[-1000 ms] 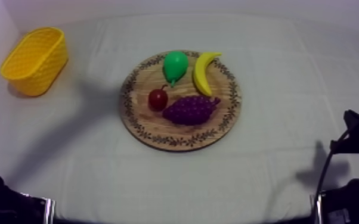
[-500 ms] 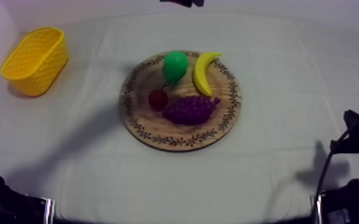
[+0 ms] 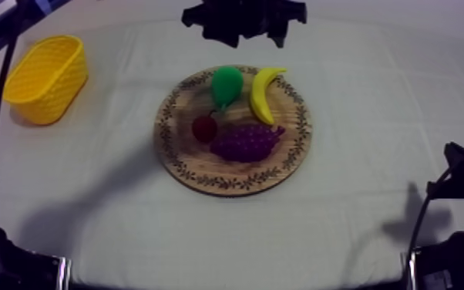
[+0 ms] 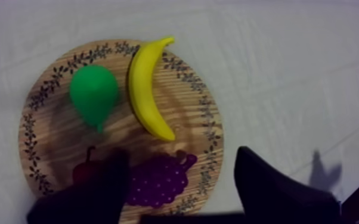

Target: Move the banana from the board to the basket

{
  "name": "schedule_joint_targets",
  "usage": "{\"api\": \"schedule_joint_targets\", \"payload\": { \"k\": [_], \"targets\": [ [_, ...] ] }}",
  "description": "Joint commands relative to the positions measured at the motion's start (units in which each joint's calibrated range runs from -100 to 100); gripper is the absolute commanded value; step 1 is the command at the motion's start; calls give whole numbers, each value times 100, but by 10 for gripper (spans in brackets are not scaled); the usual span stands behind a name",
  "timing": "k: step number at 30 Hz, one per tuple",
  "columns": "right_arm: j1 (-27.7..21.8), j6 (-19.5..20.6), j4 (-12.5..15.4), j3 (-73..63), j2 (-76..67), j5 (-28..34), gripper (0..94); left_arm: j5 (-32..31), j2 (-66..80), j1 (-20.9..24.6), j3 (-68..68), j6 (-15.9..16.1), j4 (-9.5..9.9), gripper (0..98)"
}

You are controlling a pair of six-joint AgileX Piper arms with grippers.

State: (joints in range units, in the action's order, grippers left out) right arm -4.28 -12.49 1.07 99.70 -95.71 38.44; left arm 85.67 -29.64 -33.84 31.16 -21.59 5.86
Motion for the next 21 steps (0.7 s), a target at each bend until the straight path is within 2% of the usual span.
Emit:
{"api": "schedule_joint_targets", "payload": {
  "k": [1,11,21],
  "targets": [
    [-1,1,-2,-3,-4,3,6,93,-213,10,205,-6,-17,779],
    [-1,1,-2,-3,-4,3,6,632,-1552,83,1692,54,-209,813],
    [-1,1,-2,-3,-4,3,6,1212,-2718,170,2979,55,-244,802]
  ]
}}
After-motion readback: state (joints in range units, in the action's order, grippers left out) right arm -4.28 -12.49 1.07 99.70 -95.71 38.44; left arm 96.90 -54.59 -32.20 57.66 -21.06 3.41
